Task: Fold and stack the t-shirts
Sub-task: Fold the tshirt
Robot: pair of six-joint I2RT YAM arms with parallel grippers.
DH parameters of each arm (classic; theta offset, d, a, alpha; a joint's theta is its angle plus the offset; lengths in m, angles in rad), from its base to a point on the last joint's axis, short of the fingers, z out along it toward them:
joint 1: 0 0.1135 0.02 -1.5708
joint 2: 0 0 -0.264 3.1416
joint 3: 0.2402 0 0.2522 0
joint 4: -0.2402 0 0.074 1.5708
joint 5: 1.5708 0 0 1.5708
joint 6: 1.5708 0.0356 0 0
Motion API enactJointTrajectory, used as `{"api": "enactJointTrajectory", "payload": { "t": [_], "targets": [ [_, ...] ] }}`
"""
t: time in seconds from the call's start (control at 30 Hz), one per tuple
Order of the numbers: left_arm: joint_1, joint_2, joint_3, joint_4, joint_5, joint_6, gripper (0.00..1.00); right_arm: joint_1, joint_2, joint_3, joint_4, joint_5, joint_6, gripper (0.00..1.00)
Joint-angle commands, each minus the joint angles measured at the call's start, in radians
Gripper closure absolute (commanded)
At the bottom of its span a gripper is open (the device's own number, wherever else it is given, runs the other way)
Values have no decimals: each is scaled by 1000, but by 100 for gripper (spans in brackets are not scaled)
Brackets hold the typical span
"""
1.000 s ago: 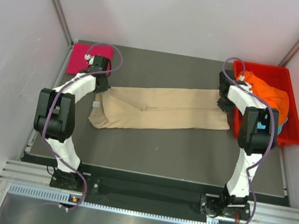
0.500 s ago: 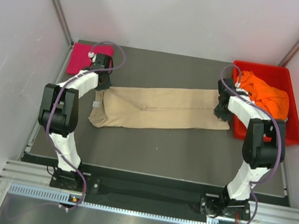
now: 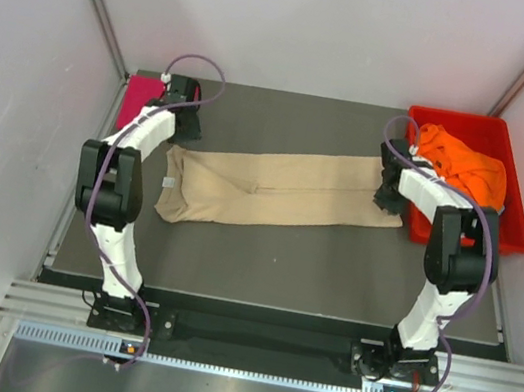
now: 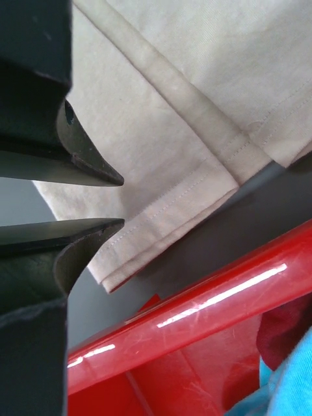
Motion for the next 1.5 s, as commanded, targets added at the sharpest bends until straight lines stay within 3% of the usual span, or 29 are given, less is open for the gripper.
{"api": "enactJointTrajectory", "payload": {
  "t": [0.0, 0.03, 0.2, 0.33, 0.5, 0.7, 0.93, 1.1, 1.33, 1.47],
  "targets": [
    [4, -102, 80, -81, -38, 40, 46, 3, -87, 38, -54, -19, -19, 72],
    [4, -124, 66, -95, -58, 42, 39, 4, -93, 60, -104, -11, -3, 72],
    [1, -278, -80, -188, -70, -12, 41, 6, -163, -9, -67, -62, 63, 63],
    [1, -510, -401, -107, 77, -38, 43, 4, -154, -46, -60, -49, 113, 60],
    [1, -657, -613, -76, 291, -101, 43, 3, -108, -34, -85, -20, 194, 57],
    [1, -755, -712, -83, 351, -156, 40, 1, -71, -43, -65, 18, 231, 55],
    [1, -842, -882, 75, 431, -266, 35, -3, -59, -64, -48, 81, 243, 55],
    [-1, -833, -921, 141, 396, -282, 35, -13, -57, -83, -28, 92, 238, 55],
    [1, -783, -913, 135, 163, -283, 37, -14, -31, -92, 1, 121, 232, 58],
    [1, -733, -887, 121, 88, -291, 40, -16, -21, -95, 10, 127, 232, 67]
  ]
}}
